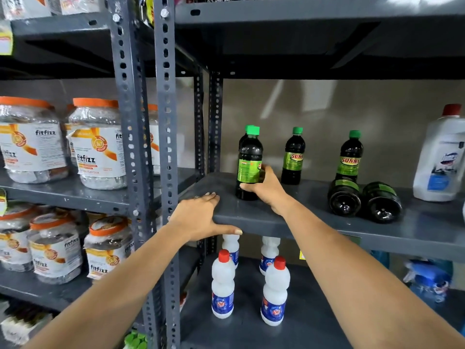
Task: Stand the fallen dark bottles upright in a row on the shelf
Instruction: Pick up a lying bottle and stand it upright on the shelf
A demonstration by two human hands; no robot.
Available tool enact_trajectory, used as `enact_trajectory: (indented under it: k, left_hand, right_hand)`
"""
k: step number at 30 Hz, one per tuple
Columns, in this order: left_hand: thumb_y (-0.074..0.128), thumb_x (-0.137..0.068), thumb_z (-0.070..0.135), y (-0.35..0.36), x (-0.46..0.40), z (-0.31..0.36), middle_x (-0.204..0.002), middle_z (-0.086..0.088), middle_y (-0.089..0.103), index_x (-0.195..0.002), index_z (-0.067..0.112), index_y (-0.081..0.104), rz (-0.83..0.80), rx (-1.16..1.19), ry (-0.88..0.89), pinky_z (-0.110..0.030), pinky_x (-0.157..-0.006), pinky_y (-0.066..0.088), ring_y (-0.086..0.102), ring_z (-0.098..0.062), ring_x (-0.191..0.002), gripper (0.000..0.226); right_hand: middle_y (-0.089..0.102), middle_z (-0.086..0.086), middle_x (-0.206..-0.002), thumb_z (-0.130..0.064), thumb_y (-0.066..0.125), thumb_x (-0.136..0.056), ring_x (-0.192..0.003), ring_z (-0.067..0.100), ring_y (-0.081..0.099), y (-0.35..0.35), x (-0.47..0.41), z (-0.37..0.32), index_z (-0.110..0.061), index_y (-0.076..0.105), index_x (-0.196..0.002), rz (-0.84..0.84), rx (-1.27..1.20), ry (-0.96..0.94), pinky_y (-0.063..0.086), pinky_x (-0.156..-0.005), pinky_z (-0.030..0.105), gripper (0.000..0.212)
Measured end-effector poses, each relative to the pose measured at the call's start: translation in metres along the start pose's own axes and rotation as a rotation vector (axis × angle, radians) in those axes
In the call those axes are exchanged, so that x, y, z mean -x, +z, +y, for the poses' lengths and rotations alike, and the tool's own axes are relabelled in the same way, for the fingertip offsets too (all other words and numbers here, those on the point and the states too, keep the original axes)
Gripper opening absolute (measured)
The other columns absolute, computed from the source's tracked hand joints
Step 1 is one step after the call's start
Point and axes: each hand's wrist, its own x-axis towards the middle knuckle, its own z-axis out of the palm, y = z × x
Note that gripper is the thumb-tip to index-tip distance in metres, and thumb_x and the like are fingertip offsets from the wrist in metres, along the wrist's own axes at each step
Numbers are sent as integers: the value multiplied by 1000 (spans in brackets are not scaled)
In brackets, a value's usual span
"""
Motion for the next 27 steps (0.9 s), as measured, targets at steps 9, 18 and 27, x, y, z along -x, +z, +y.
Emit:
enact_trajectory:
  k: [9, 18, 27]
  left_hand:
    - [16, -44, 109, 4, 0, 1, -158, 3, 31, -152, 20, 31, 12, 12, -21, -40, -106, 38, 38, -21, -139, 141]
    - [16, -43, 110, 4, 0, 1, -158, 4, 31, -152, 21, 31, 15, 17, -35, -40, -104, 39, 39, -22, -138, 141]
    - [16, -44, 109, 2, 1, 1, -158, 3, 32, -152, 19, 31, 11, 24, -26, -40, -105, 38, 38, -22, -139, 141]
  right_hand:
    - [57, -7, -110, -21, 85, -67, -103, 12, 55, 1, 1, 3, -19, 40, -130, 29, 68, -53, 41, -89, 28, 78]
    - [60, -2, -112, -15, 83, -70, -109, 18, 57, 1, -1, 4, -18, 47, -124, 12, 80, 0, 44, -96, 34, 65]
    - [62, 5, -125, -27, 86, -67, -115, 23, 58, 2, 3, 4, -13, 49, -127, 68, 207, -53, 46, -95, 33, 72]
